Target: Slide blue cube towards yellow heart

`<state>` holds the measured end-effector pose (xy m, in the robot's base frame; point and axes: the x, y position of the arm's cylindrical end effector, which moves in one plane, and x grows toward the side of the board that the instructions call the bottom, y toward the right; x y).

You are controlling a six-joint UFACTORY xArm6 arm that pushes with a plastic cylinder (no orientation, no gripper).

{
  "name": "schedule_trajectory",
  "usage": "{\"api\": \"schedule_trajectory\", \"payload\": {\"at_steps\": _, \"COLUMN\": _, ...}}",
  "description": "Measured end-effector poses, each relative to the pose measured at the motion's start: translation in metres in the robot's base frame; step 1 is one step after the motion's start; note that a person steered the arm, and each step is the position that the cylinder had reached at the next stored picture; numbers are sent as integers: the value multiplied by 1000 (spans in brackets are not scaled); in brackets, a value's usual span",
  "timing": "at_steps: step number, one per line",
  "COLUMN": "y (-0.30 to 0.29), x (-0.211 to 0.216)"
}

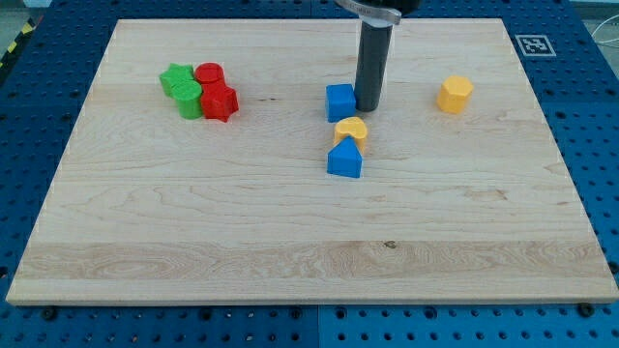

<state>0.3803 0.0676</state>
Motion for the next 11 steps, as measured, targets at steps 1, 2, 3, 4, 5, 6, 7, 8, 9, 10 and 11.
{"api": "schedule_trajectory", "payload": {"at_steps": 1, "y": 0, "x": -5}}
{"api": "schedule_trajectory", "payload": {"at_steps": 2, "y": 0, "x": -43}}
{"api": "schedule_trajectory", "payload": {"at_steps": 3, "y": 0, "x": -74}}
{"api": "schedule_trajectory", "payload": {"at_steps": 4, "y": -3, "x": -92}}
{"api": "schedule_trajectory", "payload": {"at_steps": 5, "y": -13, "x": -89}}
{"api": "schedule_trajectory", "payload": {"at_steps": 6, "y": -25, "x": -71}}
{"api": "schedule_trajectory", "payload": {"at_steps": 7, "y": -33, "x": -50}}
{"api": "schedule_trajectory", "payload": {"at_steps": 8, "y": -35, "x": -26}}
{"api": "schedule_trajectory", "payload": {"at_steps": 9, "y": -33, "x": -6}}
{"api": "schedule_trajectory", "payload": {"at_steps": 10, "y": -33, "x": -3}}
{"api": "schedule_trajectory", "payload": {"at_steps": 11, "y": -33, "x": -6}}
